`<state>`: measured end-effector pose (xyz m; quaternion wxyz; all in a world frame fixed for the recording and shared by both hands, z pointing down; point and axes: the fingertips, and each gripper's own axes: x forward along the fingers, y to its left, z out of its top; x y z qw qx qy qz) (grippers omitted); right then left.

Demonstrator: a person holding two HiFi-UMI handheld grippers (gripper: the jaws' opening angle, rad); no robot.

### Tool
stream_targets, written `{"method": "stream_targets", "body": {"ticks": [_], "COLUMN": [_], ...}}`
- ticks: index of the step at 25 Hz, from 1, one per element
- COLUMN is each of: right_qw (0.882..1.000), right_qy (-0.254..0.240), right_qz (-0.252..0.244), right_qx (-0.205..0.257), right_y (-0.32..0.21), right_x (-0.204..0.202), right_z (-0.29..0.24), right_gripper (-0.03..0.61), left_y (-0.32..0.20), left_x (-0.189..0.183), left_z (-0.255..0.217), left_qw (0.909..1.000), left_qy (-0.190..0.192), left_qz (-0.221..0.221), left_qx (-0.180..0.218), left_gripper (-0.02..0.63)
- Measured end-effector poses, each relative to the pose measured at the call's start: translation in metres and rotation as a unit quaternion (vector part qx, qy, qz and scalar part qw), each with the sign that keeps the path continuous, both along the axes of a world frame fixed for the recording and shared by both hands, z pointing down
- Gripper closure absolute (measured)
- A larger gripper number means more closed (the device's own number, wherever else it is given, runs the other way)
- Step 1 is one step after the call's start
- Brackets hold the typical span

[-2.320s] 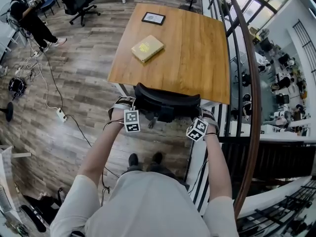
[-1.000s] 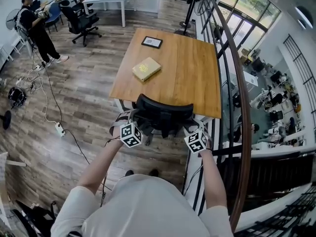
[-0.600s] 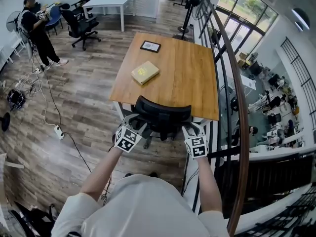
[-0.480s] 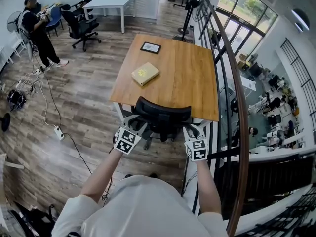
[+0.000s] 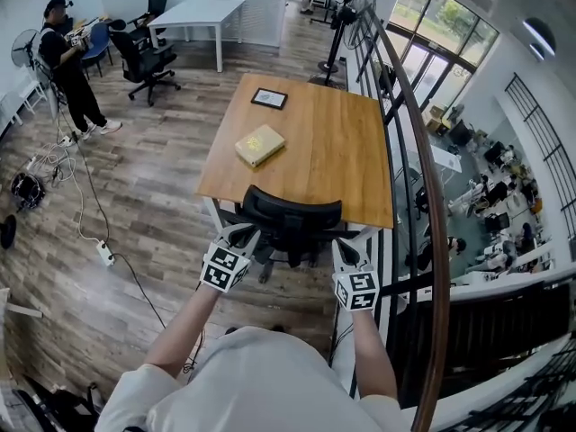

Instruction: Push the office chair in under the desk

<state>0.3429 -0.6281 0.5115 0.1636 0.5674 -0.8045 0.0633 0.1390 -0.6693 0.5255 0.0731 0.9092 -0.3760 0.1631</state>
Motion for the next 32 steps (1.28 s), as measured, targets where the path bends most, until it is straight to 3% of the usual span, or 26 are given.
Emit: {"method": "stream_targets", "body": {"ticks": [6,11,32], "right_qw": [1.000,0.999,0.999], "right_qy": [-0.012,-0.031,-0.024], "right_qz": [0.011,0.026,0.023], "right_qx": [0.017,0.034,0.040], "right_y": [0.009,0.008,0.006], "right_x": [0.005,0.013,0.005], "right_z": [-0.017,-0.031,-0.038], "right_gripper": [0.575,0.575,0.577], "left_y": [0.005,0.002,-0.004], "left_x": [-0.010,-0.013,-0.019], "left_z": [-0.010,-0.023,-0.033], "left_qw": [0.9998,0.9991,0.9981], "left_qy": [0.016,0.034,0.054], "left_qz": [-0.014,-0.020,-0.016], "left_qx": [0.005,0.016,0.024], "left_gripper": [0.620,0.620,0.620]}}
